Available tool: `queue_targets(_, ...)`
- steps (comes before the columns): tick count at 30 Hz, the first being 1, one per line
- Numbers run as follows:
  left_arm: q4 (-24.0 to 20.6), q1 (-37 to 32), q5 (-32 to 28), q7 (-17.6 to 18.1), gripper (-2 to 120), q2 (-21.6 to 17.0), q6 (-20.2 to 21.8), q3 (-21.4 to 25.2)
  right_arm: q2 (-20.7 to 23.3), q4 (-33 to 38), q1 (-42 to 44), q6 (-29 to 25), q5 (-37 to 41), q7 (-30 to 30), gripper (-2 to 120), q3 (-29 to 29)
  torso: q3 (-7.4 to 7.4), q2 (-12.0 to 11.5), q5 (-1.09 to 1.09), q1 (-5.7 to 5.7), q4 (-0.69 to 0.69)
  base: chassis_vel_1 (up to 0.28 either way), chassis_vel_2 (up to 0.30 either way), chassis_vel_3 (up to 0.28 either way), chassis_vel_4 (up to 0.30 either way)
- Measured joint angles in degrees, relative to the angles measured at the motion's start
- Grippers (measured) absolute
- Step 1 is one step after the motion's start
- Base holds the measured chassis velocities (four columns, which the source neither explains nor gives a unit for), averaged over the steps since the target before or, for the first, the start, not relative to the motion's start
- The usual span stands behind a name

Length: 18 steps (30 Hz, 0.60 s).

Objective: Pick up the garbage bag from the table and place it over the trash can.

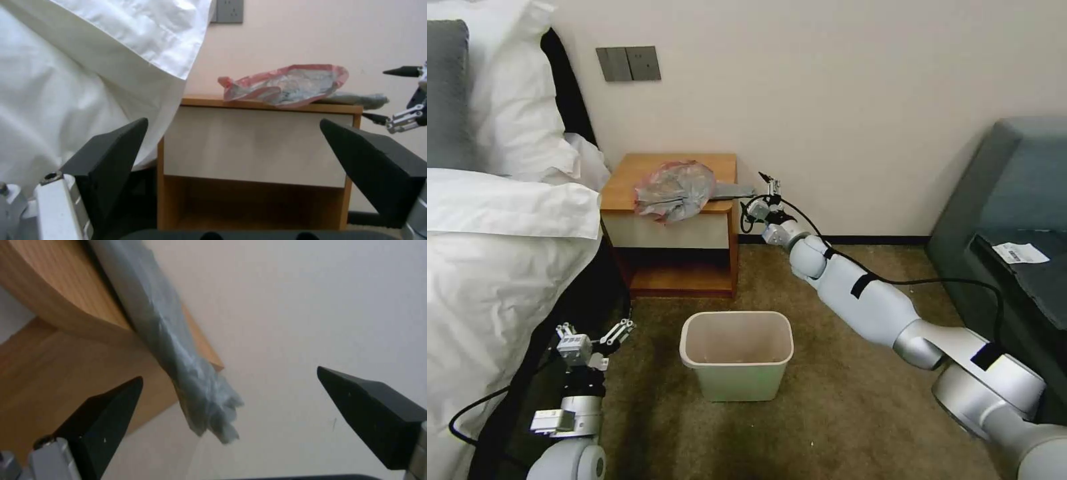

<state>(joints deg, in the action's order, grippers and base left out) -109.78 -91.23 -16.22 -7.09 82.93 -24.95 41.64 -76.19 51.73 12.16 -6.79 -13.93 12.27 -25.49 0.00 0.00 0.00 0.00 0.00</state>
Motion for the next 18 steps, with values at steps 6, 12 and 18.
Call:
queue_targets(6, 0.0, 0.4, 0.08, 0.28, 97, -0.07, 0.01, 0.01, -0.55, -0.91, -0.55, -0.77, -1.17, -0.24, 93, -0.67, 0.0, 0.0, 0.0, 0.0, 0.0, 0.0, 0.0, 0.0, 0.0)
queue_targets(12, 0.0, 0.51, 0.34, 0.41, 97, -0.24, 0.1, -0.2, -0.57, -1.62, -0.55, -1.08, -1.12, -0.14, 72, -0.68, 0.0, 0.0, 0.0, 0.0, 0.0, 0.0, 0.0, 0.0, 0.0)
queue_targets(18, -0.07, 0.52, 0.34, 0.48, 97, -0.26, 0.15, -0.14, -0.54, -2.13, -0.55, -1.91, -2.29, -0.07, 52, -0.45, 0.0, 0.0, 0.0, 0.0, -0.01, 0.0, 0.0, 0.0, 0.0)
